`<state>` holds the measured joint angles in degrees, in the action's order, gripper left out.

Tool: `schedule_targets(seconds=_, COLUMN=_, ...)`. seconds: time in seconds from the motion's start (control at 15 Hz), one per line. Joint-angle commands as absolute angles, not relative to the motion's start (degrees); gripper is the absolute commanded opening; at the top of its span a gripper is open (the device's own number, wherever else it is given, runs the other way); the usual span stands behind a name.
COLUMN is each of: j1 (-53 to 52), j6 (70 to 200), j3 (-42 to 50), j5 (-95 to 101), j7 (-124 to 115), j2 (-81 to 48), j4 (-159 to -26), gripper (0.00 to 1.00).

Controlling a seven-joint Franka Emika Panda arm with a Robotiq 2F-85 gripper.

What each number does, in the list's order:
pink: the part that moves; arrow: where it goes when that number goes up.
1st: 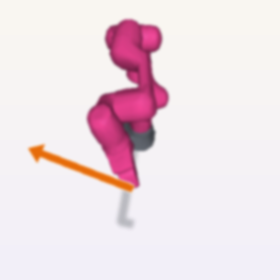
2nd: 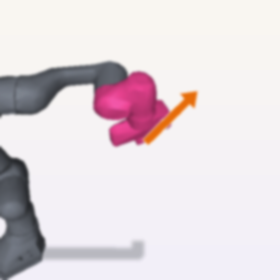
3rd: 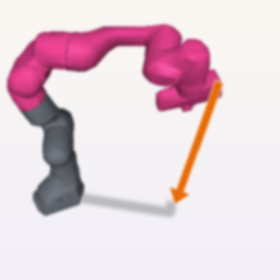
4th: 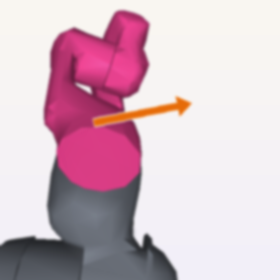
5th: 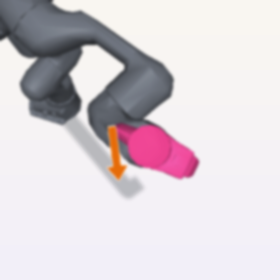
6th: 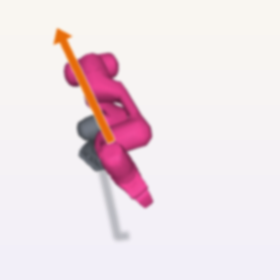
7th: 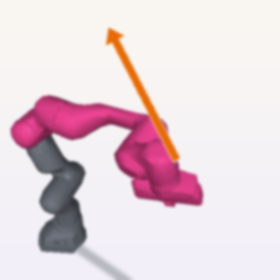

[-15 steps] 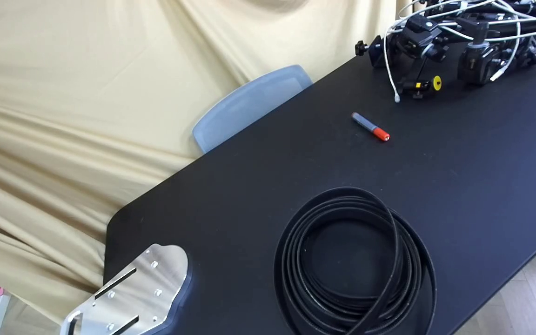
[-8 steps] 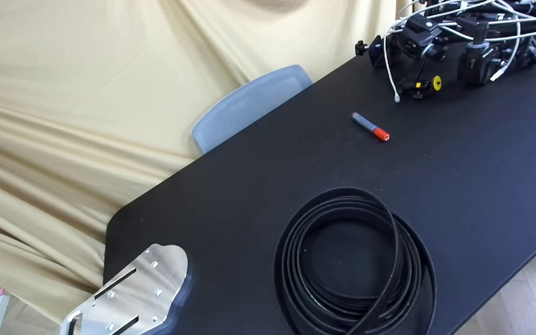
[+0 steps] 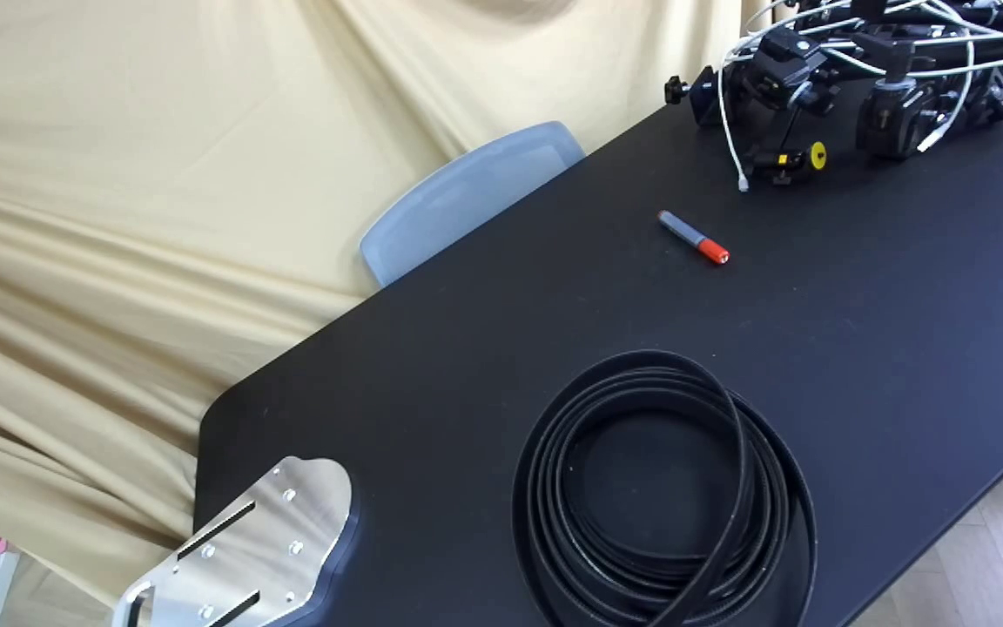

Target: Move the marker backward slightly to the left

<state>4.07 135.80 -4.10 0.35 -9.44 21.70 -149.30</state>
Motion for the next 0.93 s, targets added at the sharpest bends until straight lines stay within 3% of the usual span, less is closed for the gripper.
schedule_targets(seconds=0.0, j1=3.3, j6=135.7, j3=-3.4, j5=0.7, j7=-9.8, j2=21.8, j4=-149.2, gripper=1.0)
schedule_targets(seconds=0.87, j1=1.4, j6=147.5, j3=-1.3, j5=-5.1, j7=-8.4, j2=-13.3, j4=-129.9, gripper=1.0)
